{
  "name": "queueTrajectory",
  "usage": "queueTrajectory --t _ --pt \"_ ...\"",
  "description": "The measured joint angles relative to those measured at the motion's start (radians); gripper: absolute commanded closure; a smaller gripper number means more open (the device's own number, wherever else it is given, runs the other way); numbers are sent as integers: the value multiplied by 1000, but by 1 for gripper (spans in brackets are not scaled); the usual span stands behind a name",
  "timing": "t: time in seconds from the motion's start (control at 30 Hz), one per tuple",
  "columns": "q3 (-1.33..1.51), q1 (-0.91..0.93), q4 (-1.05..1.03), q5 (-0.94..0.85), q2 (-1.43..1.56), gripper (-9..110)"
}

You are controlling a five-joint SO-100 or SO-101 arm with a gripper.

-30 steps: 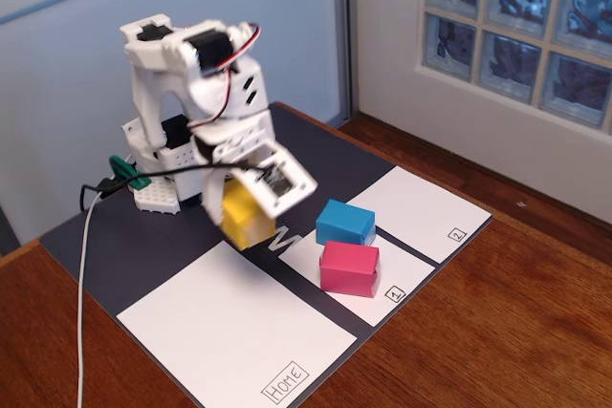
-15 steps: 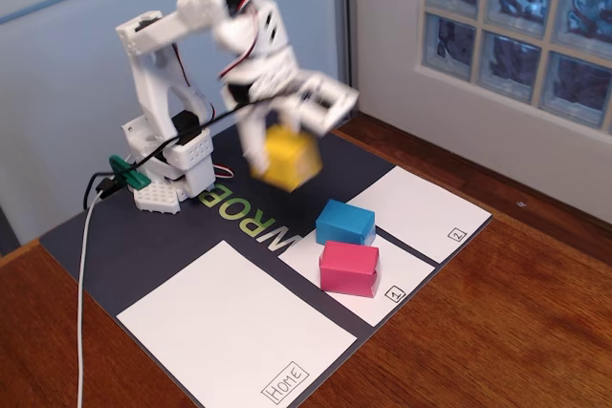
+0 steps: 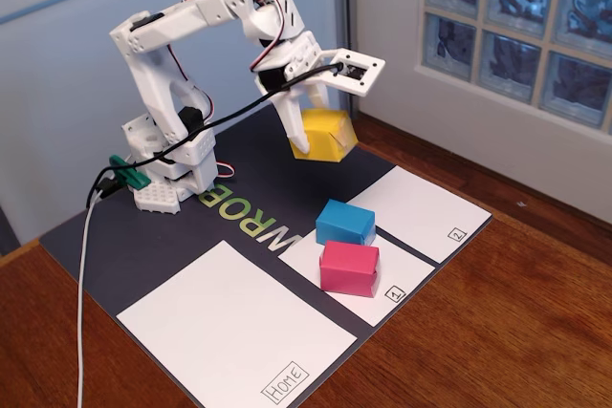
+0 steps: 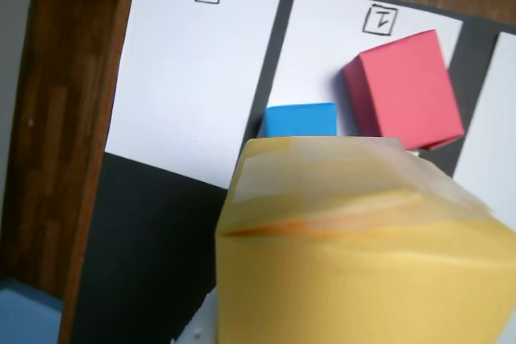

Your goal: Move box yellow to zone 2

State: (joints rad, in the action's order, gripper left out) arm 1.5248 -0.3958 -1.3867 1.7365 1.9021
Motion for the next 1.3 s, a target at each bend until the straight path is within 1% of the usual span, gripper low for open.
queueTrajectory --t 0.23,0.7,0.9,1.1,1.3 --pt "77 -48 92 78 -17 102" --pt "72 -202 258 268 -264 102" --pt "28 -215 284 319 -333 102" --pt "-118 -210 327 403 -552 102" --pt "-181 -210 368 446 -652 102"
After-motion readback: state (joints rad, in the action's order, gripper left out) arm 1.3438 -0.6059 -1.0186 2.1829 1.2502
